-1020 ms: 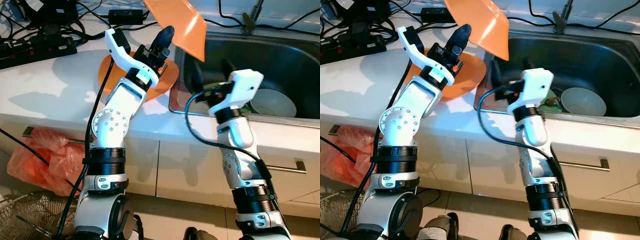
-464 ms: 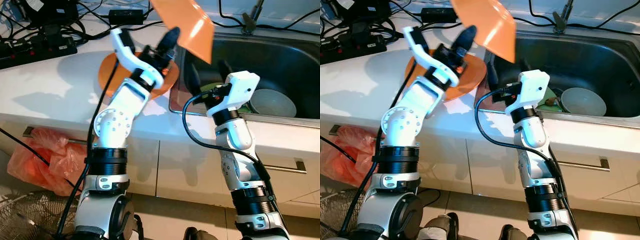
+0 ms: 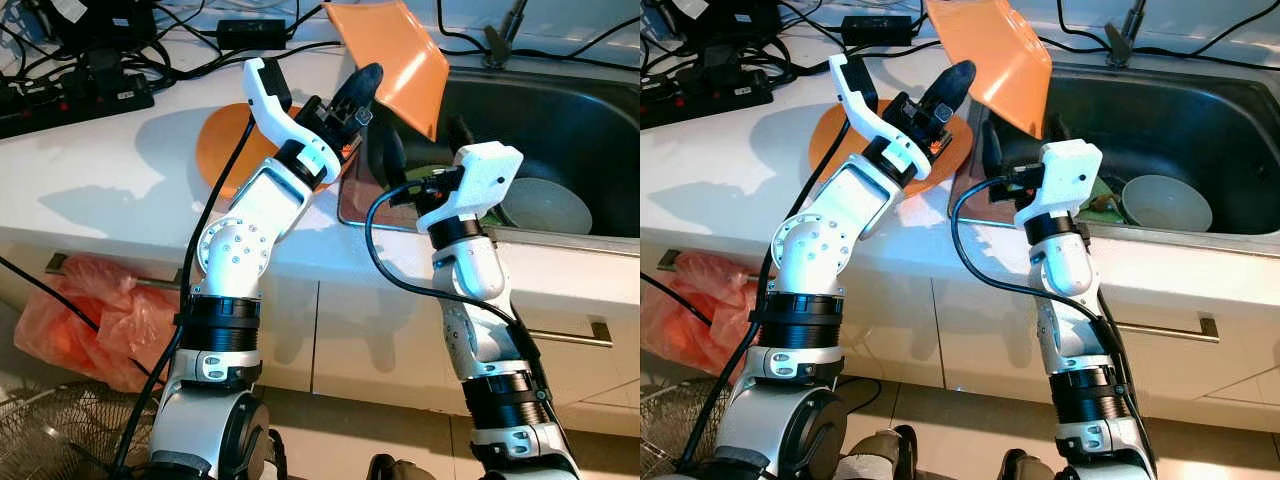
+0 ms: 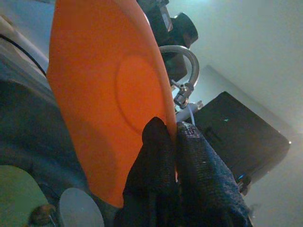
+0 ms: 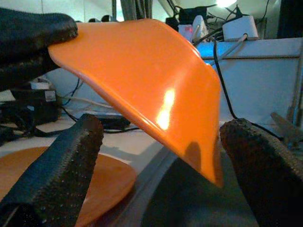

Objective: Kitchen organization

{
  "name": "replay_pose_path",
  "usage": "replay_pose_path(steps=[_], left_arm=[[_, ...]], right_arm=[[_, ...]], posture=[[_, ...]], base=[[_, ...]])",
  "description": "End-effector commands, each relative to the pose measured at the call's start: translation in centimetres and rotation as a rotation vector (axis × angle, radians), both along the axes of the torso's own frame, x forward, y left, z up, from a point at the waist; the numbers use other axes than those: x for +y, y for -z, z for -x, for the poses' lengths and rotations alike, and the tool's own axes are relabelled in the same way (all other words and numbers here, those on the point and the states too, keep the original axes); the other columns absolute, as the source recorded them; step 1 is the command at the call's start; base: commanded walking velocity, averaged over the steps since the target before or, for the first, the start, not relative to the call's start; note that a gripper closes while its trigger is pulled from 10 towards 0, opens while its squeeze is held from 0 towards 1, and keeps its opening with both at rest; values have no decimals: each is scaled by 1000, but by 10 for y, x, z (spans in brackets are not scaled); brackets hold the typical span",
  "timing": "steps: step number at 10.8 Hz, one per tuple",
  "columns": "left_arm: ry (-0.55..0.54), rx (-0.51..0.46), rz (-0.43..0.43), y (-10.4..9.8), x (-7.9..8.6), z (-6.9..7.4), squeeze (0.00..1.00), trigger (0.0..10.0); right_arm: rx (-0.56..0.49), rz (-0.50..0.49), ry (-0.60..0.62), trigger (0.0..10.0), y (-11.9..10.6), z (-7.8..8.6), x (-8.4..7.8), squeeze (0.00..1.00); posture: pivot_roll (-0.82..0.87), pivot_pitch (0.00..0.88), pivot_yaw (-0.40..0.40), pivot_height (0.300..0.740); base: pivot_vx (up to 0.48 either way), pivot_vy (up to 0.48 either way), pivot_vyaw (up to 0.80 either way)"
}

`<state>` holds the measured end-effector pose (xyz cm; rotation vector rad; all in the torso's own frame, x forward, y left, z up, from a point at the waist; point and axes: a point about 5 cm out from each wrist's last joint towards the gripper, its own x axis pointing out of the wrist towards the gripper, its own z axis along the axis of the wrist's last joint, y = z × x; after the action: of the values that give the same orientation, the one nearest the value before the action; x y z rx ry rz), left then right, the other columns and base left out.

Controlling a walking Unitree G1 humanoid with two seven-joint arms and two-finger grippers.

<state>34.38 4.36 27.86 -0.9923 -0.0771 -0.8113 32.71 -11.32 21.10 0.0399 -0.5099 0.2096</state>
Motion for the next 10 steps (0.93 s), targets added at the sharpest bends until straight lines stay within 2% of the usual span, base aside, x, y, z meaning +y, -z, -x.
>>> replay_pose_path(steps=[1,6,10], left_arm=[[107,-7,100,-6,-29,16,0,10000],[139,-20,93,-8,-34,22,0,10000],[154,-20,90,-7,-36,26,0,10000]], right_arm=[[-21,22,18,10000,-4,-2,0,0],[-10,32,156,10000,-2,-10,-9,0],[-10,15,219,10000,-2,-14,-15,0]], posture=[[181,133,34,740],[187,134,32,740],[192,137,31,740]], base=[[0,0,0],[0,0,0],[0,0,0]])
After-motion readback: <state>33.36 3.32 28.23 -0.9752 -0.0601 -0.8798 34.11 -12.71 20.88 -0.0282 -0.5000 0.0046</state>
